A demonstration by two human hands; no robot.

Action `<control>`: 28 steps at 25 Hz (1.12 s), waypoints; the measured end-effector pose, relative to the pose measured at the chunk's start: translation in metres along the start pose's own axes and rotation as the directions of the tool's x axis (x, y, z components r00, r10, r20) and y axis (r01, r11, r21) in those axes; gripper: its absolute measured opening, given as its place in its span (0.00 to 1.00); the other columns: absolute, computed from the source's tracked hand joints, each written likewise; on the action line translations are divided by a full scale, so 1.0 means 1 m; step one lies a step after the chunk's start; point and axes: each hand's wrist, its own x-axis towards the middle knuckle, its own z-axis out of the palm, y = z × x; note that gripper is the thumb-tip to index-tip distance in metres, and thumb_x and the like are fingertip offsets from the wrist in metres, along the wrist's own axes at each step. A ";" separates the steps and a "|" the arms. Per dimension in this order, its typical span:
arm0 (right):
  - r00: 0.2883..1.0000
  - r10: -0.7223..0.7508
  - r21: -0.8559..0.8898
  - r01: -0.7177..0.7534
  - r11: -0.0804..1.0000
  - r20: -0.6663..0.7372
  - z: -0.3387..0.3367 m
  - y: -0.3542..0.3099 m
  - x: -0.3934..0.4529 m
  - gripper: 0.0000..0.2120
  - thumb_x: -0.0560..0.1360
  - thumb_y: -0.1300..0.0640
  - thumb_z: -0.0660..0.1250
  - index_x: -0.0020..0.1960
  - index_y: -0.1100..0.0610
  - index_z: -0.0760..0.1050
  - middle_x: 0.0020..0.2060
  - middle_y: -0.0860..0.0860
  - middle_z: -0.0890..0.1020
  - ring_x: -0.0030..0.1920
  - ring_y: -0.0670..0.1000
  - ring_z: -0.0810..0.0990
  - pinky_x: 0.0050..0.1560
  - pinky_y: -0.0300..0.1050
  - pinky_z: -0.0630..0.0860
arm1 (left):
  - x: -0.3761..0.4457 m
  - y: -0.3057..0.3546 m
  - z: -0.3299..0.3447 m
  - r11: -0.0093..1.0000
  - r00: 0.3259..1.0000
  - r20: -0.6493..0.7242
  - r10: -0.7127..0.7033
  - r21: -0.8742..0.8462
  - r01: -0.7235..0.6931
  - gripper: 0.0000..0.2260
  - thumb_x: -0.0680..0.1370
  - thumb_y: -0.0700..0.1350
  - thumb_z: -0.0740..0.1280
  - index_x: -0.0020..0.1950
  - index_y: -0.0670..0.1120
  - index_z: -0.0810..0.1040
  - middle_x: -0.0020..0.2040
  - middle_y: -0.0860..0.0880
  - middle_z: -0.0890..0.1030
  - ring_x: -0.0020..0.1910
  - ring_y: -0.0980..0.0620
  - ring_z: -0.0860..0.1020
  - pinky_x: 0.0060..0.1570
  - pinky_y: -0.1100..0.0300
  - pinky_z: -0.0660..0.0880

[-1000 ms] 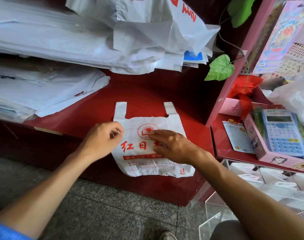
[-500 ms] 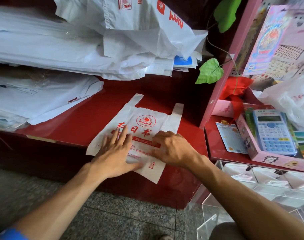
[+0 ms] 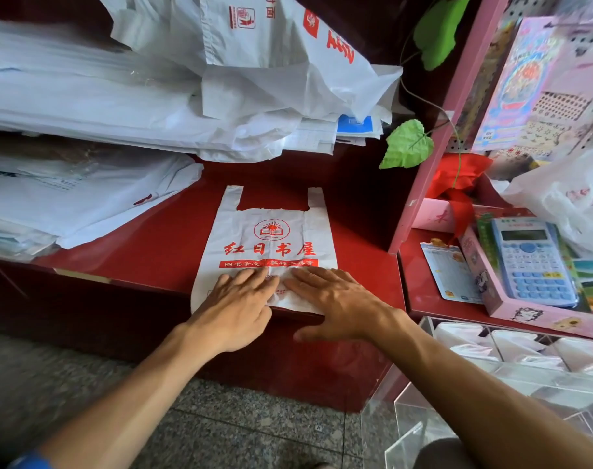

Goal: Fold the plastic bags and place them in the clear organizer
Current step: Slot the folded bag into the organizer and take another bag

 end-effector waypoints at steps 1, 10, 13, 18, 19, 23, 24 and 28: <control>1.000 -0.011 -0.020 0.011 1.000 -0.002 0.002 0.001 0.002 0.43 0.75 0.33 0.61 0.81 0.47 0.44 0.80 0.45 0.46 0.79 0.48 0.44 0.78 0.51 0.45 | 0.000 -0.003 0.000 0.999 1.000 -0.006 0.002 -0.032 -0.003 0.36 0.72 0.56 0.35 0.81 0.51 0.53 0.81 0.52 0.50 0.79 0.55 0.49 0.74 0.53 0.52; 0.961 0.100 0.375 0.004 0.927 -0.257 0.004 0.031 -0.007 0.17 0.82 0.53 0.63 0.70 0.47 0.74 0.68 0.42 0.76 0.69 0.43 0.72 0.71 0.43 0.66 | -0.021 -0.083 -0.002 0.918 0.934 -0.254 -0.250 -0.368 0.146 0.10 0.77 0.41 0.70 0.56 0.53 0.85 0.55 0.56 0.85 0.54 0.53 0.83 0.55 0.59 0.77; 0.923 0.232 0.570 -0.018 0.822 -0.306 0.001 0.035 -0.011 0.09 0.82 0.54 0.63 0.51 0.46 0.82 0.34 0.36 0.80 0.36 0.38 0.78 0.41 0.38 0.73 | -0.025 -0.092 -0.002 0.815 0.918 -0.264 -0.296 -0.570 0.099 0.07 0.77 0.45 0.72 0.40 0.52 0.84 0.35 0.61 0.82 0.37 0.63 0.78 0.38 0.66 0.71; 0.860 0.425 0.745 -0.082 0.662 -0.283 0.001 0.032 -0.008 0.17 0.80 0.56 0.65 0.35 0.61 0.68 0.27 0.48 0.66 0.27 0.45 0.62 0.29 0.43 0.60 | -0.018 -0.090 0.009 0.746 0.880 -0.241 -0.410 -0.643 0.172 0.05 0.76 0.46 0.73 0.43 0.46 0.85 0.40 0.50 0.85 0.42 0.54 0.82 0.45 0.56 0.75; 0.844 0.452 0.733 -0.108 0.672 -0.290 0.003 0.033 -0.007 0.17 0.80 0.54 0.66 0.36 0.61 0.70 0.27 0.50 0.68 0.28 0.46 0.63 0.29 0.44 0.61 | -0.015 -0.091 0.012 0.727 0.870 -0.218 -0.442 -0.655 0.205 0.08 0.76 0.48 0.72 0.42 0.44 0.84 0.40 0.46 0.85 0.40 0.50 0.81 0.42 0.55 0.73; 0.743 0.578 0.681 -0.230 0.695 -0.338 0.006 0.037 -0.001 0.16 0.80 0.51 0.63 0.42 0.63 0.73 0.33 0.54 0.75 0.35 0.53 0.71 0.35 0.49 0.64 | -0.010 -0.091 0.013 0.650 0.864 -0.157 -0.479 -0.725 0.228 0.26 0.69 0.64 0.65 0.42 0.39 0.80 0.37 0.49 0.79 0.38 0.53 0.75 0.41 0.55 0.69; 0.732 0.591 0.678 -0.246 0.693 -0.338 0.006 0.037 0.000 0.16 0.80 0.51 0.63 0.41 0.62 0.73 0.33 0.53 0.74 0.35 0.53 0.71 0.34 0.49 0.63 | -0.010 -0.089 0.012 0.653 0.857 -0.160 -0.490 -0.719 0.239 0.27 0.69 0.64 0.63 0.41 0.39 0.79 0.36 0.48 0.78 0.37 0.53 0.74 0.40 0.55 0.68; 0.742 0.593 0.610 -0.322 0.724 -0.311 0.010 0.038 0.004 0.18 0.81 0.51 0.61 0.34 0.57 0.67 0.29 0.51 0.71 0.35 0.59 0.72 0.35 0.49 0.61 | -0.009 -0.078 0.006 0.694 0.815 -0.189 -0.547 -0.648 0.315 0.22 0.78 0.52 0.68 0.29 0.43 0.65 0.26 0.50 0.64 0.29 0.48 0.65 0.37 0.54 0.60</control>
